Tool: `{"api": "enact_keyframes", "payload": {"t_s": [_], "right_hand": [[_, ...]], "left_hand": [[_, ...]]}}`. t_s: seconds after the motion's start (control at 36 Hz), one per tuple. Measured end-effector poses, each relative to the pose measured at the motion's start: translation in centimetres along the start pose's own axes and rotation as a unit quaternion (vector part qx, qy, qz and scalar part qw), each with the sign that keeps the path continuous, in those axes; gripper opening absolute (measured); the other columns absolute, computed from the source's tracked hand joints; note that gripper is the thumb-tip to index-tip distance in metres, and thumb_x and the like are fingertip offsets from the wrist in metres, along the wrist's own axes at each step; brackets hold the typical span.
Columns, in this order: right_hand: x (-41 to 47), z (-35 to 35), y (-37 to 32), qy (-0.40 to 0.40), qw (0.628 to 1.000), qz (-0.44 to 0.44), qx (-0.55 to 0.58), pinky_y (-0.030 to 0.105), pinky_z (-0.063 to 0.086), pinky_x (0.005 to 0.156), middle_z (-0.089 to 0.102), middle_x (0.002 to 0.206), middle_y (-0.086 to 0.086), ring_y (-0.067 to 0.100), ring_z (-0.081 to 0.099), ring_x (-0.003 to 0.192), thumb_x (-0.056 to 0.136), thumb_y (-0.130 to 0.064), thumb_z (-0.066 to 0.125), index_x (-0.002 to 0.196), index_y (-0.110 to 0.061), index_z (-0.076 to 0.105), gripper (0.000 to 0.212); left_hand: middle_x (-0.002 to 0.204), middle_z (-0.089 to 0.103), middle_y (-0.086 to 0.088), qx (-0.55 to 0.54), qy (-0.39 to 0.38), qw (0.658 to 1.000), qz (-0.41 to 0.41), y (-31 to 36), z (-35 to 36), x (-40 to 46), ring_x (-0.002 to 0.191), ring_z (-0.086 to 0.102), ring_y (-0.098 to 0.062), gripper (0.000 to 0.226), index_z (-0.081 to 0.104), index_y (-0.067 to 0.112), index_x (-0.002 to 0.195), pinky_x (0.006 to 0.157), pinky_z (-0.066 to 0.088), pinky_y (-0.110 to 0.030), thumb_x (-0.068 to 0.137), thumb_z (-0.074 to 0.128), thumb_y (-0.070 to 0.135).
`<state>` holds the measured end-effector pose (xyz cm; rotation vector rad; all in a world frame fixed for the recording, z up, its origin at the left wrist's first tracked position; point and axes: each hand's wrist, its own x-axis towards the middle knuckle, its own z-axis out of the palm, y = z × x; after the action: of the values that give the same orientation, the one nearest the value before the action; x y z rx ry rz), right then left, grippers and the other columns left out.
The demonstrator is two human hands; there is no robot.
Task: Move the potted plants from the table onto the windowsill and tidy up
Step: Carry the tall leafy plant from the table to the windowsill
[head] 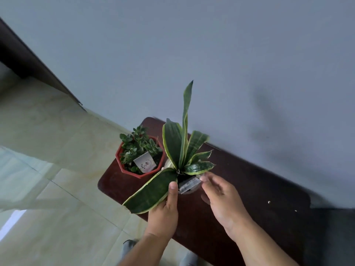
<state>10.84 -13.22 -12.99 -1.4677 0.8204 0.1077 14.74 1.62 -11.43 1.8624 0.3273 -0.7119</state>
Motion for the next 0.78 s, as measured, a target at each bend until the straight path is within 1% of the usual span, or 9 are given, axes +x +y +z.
{"api": "enact_keyframes", "payload": {"t_s": [0.08, 0.19, 0.31, 0.39, 0.44, 0.5, 0.56, 0.67, 0.78], "right_hand": [[-2.8, 0.8, -4.4, -0.015, 0.999, -0.024, -0.017, 0.045, 0.058, 0.098, 0.077, 0.100, -0.019, 0.006, 0.071, 0.100, 0.097, -0.035, 0.066, 0.119, -0.035, 0.073, 0.023], [-6.4, 3.5, -10.6, -0.060, 0.995, -0.060, -0.042, 0.044, 0.060, 0.095, 0.076, 0.104, -0.011, 0.013, 0.072, 0.103, 0.098, -0.034, 0.066, 0.118, -0.032, 0.072, 0.022], [-8.6, 7.6, -15.2, -0.092, 0.989, -0.095, -0.067, 0.042, 0.058, 0.098, 0.076, 0.108, -0.015, 0.006, 0.072, 0.103, 0.096, -0.040, 0.066, 0.120, -0.033, 0.071, 0.025], [-9.8, 11.3, -17.5, -0.115, 0.983, -0.121, -0.080, 0.044, 0.058, 0.099, 0.077, 0.108, -0.013, 0.011, 0.073, 0.104, 0.094, -0.047, 0.066, 0.117, -0.035, 0.072, 0.026], [-10.9, 14.3, -18.9, -0.134, 0.978, -0.135, -0.087, 0.041, 0.058, 0.097, 0.076, 0.111, -0.014, 0.006, 0.071, 0.105, 0.088, -0.056, 0.068, 0.114, -0.037, 0.073, 0.032], [-11.9, 17.5, -20.0, -0.154, 0.973, -0.146, -0.089, 0.034, 0.055, 0.094, 0.075, 0.112, -0.014, 0.002, 0.067, 0.103, 0.084, -0.063, 0.068, 0.114, -0.038, 0.073, 0.040], [-12.8, 20.6, -20.8, -0.159, 0.970, -0.153, -0.104, 0.035, 0.053, 0.102, 0.075, 0.115, -0.016, 0.003, 0.066, 0.110, 0.088, -0.059, 0.066, 0.116, -0.036, 0.073, 0.037], [-15.8, 29.5, -22.4, -0.183, 0.961, -0.169, -0.122, 0.045, 0.055, 0.102, 0.076, 0.111, -0.016, 0.010, 0.069, 0.110, 0.092, -0.056, 0.064, 0.111, -0.038, 0.075, 0.028], [-19.4, 38.8, -23.7, -0.213, 0.946, -0.199, -0.141, 0.044, 0.057, 0.100, 0.076, 0.110, -0.016, 0.008, 0.068, 0.111, 0.093, -0.057, 0.062, 0.109, -0.037, 0.076, 0.029]], "left_hand": [[0.143, 0.056, 0.003, -0.016, 0.026, 0.999, 0.009, 2.4, -2.6, -2.5, 0.133, 0.052, -0.020, 0.091, 0.055, 0.030, 0.139, 0.121, 0.031, -0.042, 0.071, 0.035, 0.088], [0.143, 0.055, 0.012, -0.044, 0.051, 0.997, 0.026, 5.2, -7.9, -5.5, 0.131, 0.055, -0.017, 0.098, 0.052, 0.044, 0.138, 0.119, 0.035, -0.042, 0.060, 0.035, 0.102], [0.134, 0.062, 0.014, -0.091, 0.087, 0.991, 0.034, 7.7, -13.3, -7.4, 0.128, 0.058, -0.015, 0.076, 0.067, 0.051, 0.106, 0.116, 0.039, -0.038, 0.057, 0.039, 0.102], [0.106, 0.068, 0.026, -0.123, 0.101, 0.986, 0.053, 9.1, -17.4, -9.0, 0.115, 0.065, -0.012, 0.052, 0.068, 0.052, 0.082, 0.111, 0.044, -0.036, 0.067, 0.043, 0.094], [0.090, 0.066, 0.030, -0.168, 0.114, 0.976, 0.075, 9.8, -20.7, -10.0, 0.102, 0.068, -0.006, 0.040, 0.067, 0.045, 0.082, 0.104, 0.048, -0.033, 0.074, 0.048, 0.079], [0.088, 0.063, 0.031, -0.193, 0.117, 0.970, 0.096, 10.0, -23.9, -10.6, 0.096, 0.065, -0.003, 0.031, 0.061, 0.044, 0.086, 0.098, 0.048, -0.029, 0.077, 0.048, 0.070], [0.085, 0.064, 0.033, -0.215, 0.122, 0.962, 0.112, 9.8, -27.1, -10.9, 0.093, 0.061, 0.003, 0.022, 0.059, 0.045, 0.089, 0.099, 0.048, -0.030, 0.080, 0.049, 0.063], [0.067, 0.064, 0.039, -0.211, 0.155, 0.954, 0.146, 8.1, -36.5, -11.1, 0.080, 0.055, 0.003, 0.023, 0.069, 0.058, 0.075, 0.103, 0.050, -0.046, 0.086, 0.049, 0.061], [0.080, 0.071, 0.034, -0.233, 0.179, 0.939, 0.176, 5.7, -46.0, -11.7, 0.090, 0.062, 0.005, 0.021, 0.071, 0.056, 0.082, 0.103, 0.051, -0.045, 0.085, 0.051, 0.063]]}}
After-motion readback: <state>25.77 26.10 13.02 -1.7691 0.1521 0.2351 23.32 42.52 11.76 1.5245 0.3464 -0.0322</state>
